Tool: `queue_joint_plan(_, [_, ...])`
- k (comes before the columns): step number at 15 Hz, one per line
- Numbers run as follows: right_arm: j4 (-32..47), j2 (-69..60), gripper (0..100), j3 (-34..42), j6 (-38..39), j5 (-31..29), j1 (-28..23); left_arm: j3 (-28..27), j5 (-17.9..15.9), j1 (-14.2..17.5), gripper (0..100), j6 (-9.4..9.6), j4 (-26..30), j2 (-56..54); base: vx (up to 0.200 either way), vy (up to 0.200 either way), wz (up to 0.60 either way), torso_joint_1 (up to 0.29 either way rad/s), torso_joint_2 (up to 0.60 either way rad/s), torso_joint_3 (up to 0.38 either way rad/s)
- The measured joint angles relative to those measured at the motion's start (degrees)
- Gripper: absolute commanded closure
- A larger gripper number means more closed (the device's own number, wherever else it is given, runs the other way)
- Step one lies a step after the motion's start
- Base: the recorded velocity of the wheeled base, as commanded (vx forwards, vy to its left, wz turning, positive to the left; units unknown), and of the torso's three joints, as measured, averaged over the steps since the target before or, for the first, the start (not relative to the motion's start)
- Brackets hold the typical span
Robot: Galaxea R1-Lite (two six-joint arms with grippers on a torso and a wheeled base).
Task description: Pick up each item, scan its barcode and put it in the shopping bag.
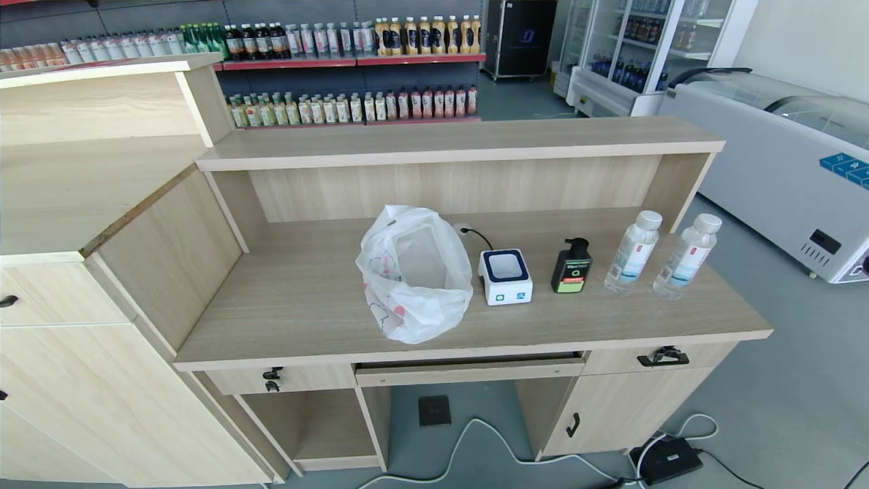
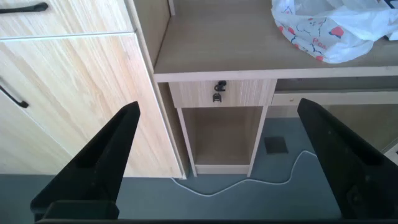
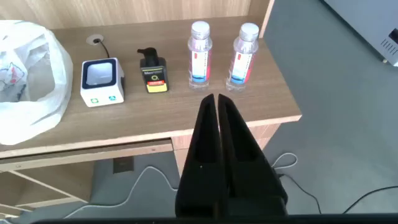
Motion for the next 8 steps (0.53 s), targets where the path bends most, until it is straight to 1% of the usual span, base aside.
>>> queue_joint_plan(2, [-5.86, 7.44, 0, -0.88, -0.79, 3.29, -3.10, 0.00, 0.00, -0.02, 0, 0.00, -0.02, 0.00, 0.000, 0.000, 0.00, 0.000, 0.00, 0.000])
queue_joint_plan(6, [-20.15, 22.87, 0, -2.49, -2.24, 13.95, -11.73, 0.00, 0.00, -0.02, 0, -0.01, -0.02, 0.00, 0.000, 0.000, 0.00, 0.000, 0.00, 0.000])
queue_joint_plan(8, [-23.95, 30.43, 0, -6.67, -2.77, 20.47, -15.20, 0.00, -0.02, 0.00, 0, -0.01, -0.02, 0.00, 0.000, 0.000, 0.00, 0.000, 0.00, 0.000])
